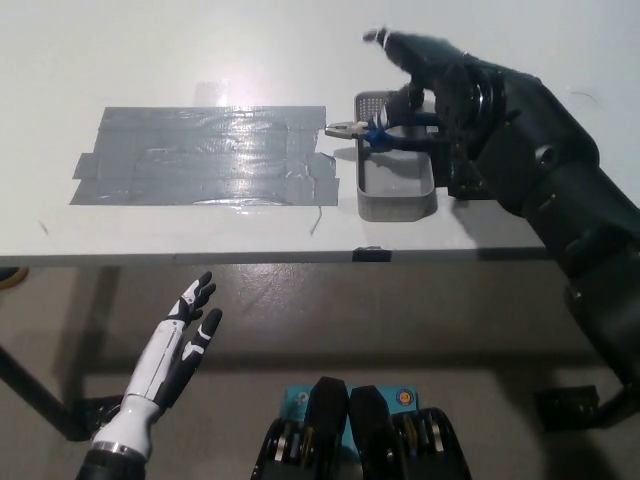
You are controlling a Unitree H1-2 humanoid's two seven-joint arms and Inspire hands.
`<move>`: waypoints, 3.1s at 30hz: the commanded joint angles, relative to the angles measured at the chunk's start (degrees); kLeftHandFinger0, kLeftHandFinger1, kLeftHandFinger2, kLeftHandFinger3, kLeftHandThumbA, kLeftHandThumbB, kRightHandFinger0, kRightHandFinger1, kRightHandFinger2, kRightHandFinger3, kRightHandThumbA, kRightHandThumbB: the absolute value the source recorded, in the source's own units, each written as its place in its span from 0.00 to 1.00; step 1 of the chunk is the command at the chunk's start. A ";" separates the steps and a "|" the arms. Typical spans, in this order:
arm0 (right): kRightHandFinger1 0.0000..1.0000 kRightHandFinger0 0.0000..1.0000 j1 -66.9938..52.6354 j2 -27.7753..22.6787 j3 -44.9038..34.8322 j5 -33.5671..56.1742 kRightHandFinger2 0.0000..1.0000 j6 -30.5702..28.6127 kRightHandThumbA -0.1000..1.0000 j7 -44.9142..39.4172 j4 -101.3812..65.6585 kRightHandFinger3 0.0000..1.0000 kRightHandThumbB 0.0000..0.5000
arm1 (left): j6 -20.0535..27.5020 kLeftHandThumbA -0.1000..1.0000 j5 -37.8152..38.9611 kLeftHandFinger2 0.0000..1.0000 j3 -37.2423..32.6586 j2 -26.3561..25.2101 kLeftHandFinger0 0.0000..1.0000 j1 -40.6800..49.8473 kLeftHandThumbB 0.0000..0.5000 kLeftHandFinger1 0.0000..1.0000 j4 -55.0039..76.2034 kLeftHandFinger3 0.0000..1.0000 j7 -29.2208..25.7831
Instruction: The robot picks the blue plier placed on top of the container and places it on the grey area of the table
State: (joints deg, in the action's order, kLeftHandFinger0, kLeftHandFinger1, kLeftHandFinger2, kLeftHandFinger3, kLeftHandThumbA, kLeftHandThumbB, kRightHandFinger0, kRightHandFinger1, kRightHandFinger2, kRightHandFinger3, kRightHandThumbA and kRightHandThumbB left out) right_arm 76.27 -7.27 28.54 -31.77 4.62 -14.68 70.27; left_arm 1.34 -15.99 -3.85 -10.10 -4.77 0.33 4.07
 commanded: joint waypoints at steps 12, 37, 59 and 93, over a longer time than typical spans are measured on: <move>1.00 1.00 5.55 0.95 1.85 -0.07 1.00 9.64 0.91 -16.35 1.10 1.00 1.00 | -0.14 1.00 0.40 1.00 -0.42 -0.95 1.00 -1.70 0.08 1.00 1.83 1.00 0.86; 1.00 1.00 1.41 3.98 5.09 -2.63 1.00 5.70 0.86 -6.36 6.39 1.00 1.00 | -1.47 1.00 0.01 1.00 -0.84 -0.77 1.00 -1.74 0.15 1.00 3.23 1.00 1.36; 0.19 0.00 -4.75 4.85 6.59 -5.21 0.51 -3.16 0.00 23.80 7.36 0.30 0.37 | -0.83 1.00 -0.91 1.00 -2.00 -1.41 1.00 -2.52 0.14 1.00 3.16 1.00 1.27; 0.19 0.00 6.77 5.06 8.80 -9.87 0.56 -6.98 0.00 29.02 0.69 0.29 0.42 | -0.53 1.00 -0.30 1.00 -1.96 -1.21 1.00 -2.15 0.14 1.00 2.98 1.00 1.01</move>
State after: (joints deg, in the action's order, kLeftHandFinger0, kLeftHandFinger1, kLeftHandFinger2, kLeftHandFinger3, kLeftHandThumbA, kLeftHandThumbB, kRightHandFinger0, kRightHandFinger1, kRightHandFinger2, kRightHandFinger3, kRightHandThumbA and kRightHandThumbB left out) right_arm 78.85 -3.84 37.20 -40.44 -2.06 11.47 73.53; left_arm -0.28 -16.41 -5.83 -10.58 -5.89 1.58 4.99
